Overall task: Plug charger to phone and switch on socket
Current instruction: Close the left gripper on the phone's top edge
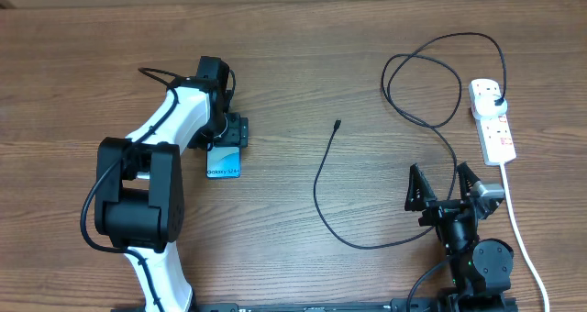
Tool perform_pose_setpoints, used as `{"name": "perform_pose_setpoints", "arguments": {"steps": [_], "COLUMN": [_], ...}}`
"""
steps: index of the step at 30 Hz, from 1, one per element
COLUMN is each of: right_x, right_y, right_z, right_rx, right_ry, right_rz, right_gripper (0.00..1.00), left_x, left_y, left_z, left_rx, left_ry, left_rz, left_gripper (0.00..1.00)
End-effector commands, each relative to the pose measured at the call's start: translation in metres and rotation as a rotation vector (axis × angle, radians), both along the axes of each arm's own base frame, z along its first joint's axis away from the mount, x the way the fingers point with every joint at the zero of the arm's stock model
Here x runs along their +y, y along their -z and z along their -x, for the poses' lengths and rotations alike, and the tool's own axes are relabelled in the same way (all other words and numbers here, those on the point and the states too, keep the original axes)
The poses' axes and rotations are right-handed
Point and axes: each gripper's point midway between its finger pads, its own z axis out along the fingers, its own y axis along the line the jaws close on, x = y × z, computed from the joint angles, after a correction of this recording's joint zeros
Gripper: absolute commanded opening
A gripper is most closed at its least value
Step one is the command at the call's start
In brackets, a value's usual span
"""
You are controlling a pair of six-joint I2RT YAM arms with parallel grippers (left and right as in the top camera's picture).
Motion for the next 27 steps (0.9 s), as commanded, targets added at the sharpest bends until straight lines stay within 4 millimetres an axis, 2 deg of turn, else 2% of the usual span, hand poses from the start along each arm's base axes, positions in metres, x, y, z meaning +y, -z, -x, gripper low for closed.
{"name": "perform_pose_setpoints", "arguments": {"steps": [1,11,15,19,27], "right_x": [-0.001,-0.001,-0.001,-0.001,-0.001], "right_y": [0.001,0.001,0.001,0.001,0.001], "right_z": [0.0,0.0,0.0,0.0,0.0], "right_rx": [-0.006,-0.006,-0.006,-0.006,-0.006], "right_ry": [0.005,0.005,0.005,0.005,0.005], "right_rz": [-0.003,-0.003,-0.003,-0.003,-0.003], "right_gripper": [1.0,1.0,1.0,1.0,1.0], "left_x": [0.0,0.0,0.001,-0.001,-0.005], "left_y": [0.013,0.012,0.006,-0.011,-0.061], "left_z": [0.014,0.02,0.02,0.012,-0.014], "left_rx": [0.05,0.075,0.087,0.08,0.032], "left_ry": [0.017,0.008,0.0,0.0,-0.022], "left_rz": [0.006,0.004,0.002,0.003,0.015], "left_gripper": [0.81,0.79,0.78,0.78,0.78]}}
